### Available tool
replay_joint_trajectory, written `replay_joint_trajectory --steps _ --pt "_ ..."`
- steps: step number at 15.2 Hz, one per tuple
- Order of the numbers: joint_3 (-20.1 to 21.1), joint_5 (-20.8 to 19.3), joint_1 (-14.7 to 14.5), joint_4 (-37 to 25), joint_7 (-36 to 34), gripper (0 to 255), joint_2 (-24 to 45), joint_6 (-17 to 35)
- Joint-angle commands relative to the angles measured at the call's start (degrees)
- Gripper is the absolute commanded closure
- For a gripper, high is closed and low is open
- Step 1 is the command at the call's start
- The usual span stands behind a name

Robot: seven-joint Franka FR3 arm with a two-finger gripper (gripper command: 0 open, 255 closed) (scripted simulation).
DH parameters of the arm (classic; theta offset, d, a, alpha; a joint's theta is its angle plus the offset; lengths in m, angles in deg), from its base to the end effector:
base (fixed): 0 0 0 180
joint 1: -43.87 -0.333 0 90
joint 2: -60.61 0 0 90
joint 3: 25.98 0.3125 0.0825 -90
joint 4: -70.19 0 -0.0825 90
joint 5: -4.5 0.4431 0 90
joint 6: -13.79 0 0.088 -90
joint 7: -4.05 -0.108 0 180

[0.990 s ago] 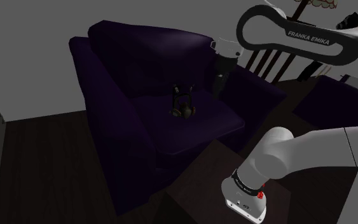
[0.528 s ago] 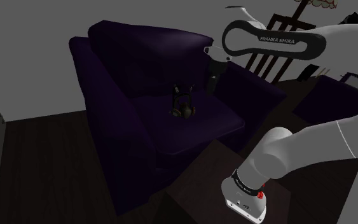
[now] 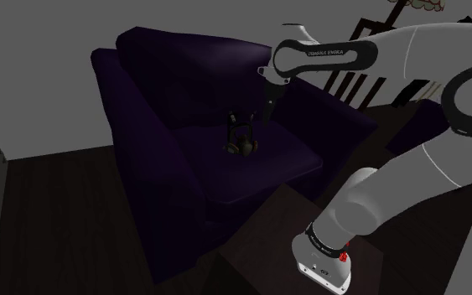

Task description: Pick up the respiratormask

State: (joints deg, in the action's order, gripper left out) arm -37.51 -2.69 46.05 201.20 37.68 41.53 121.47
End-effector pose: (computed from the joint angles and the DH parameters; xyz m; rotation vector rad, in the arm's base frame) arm 0.4815 -0.1296 0.4487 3.0577 0.6261 -0.1456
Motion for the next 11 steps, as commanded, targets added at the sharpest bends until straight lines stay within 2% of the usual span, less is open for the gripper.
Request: replay_joint_trajectory --steps 1,6,11 --pt "-1.7 0.53 0.09 -1.59 3.54 0 4.04 2.85" --pt "-4.69 3.87 0.38 -8.03 12.14 0 14.92 7.71" --pt "-5.89 8.87 1.69 -16.65 20.82 0 26.45 10.42"
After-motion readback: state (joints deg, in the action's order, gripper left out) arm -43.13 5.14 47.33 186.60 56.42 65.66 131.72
